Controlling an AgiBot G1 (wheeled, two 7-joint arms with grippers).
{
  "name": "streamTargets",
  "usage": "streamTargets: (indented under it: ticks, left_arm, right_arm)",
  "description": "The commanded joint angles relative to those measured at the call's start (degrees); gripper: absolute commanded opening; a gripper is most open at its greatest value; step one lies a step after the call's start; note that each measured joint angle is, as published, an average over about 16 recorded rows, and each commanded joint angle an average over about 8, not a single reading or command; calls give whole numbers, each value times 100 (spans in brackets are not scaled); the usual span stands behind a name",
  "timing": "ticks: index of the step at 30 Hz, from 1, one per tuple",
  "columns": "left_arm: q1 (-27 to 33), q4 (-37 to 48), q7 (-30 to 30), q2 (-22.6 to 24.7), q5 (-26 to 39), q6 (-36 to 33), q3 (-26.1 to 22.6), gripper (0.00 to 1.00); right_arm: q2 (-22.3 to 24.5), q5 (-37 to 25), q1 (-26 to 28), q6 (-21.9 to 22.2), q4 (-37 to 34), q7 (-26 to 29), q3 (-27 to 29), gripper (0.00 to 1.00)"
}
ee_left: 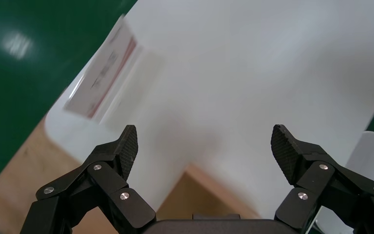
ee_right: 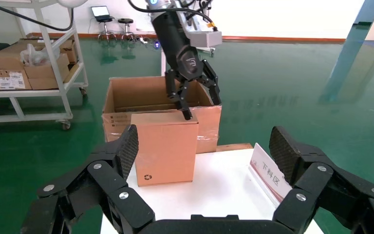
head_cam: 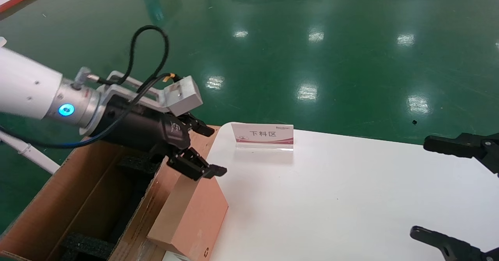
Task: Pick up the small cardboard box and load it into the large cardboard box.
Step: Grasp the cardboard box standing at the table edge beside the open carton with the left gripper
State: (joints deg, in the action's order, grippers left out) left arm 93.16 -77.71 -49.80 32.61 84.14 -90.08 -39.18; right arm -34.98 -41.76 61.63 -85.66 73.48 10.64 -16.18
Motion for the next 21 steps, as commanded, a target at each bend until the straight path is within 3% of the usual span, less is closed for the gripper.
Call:
streamTargets:
  ticks: [1,21]
  left_arm:
    - [298,-2,-349,88,250,-48,-297,100]
    - [2344,9,-2318,642,-49,-75,-3359,100]
  right_arm:
    - [0,1,0,0,0,0,-1,100]
    - [4,6,2,4,0,-5,-9,100]
